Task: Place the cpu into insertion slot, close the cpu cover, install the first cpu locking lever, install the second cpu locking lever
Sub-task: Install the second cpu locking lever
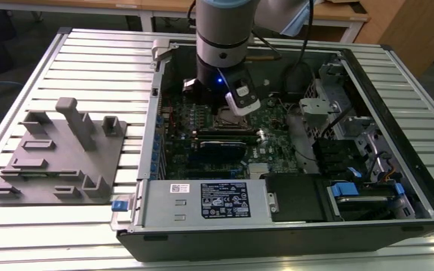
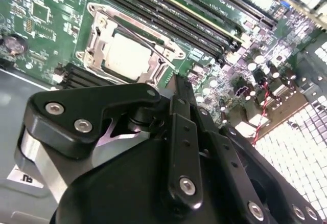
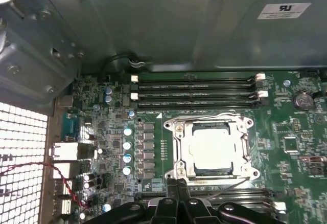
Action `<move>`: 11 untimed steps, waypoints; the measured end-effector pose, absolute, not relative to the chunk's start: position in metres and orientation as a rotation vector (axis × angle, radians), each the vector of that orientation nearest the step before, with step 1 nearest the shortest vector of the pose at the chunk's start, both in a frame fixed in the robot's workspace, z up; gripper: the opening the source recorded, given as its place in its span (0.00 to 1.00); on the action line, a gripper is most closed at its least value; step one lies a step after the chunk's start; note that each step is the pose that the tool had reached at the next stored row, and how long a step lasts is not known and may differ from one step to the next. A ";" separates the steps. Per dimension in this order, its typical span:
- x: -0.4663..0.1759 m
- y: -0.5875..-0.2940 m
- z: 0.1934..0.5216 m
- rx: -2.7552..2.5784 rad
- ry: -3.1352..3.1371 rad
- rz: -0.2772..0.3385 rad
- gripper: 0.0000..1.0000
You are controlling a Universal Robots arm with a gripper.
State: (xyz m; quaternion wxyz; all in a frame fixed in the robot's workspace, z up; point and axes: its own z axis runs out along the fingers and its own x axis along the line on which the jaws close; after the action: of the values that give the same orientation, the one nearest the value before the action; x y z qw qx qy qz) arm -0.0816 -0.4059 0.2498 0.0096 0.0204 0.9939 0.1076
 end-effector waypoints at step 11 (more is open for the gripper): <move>-0.072 -0.406 0.248 0.077 3.110 0.236 0.10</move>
State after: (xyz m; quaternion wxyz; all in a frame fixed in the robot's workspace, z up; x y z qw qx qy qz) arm -0.0721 -0.4059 0.2481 0.0107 0.0247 0.9968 0.0757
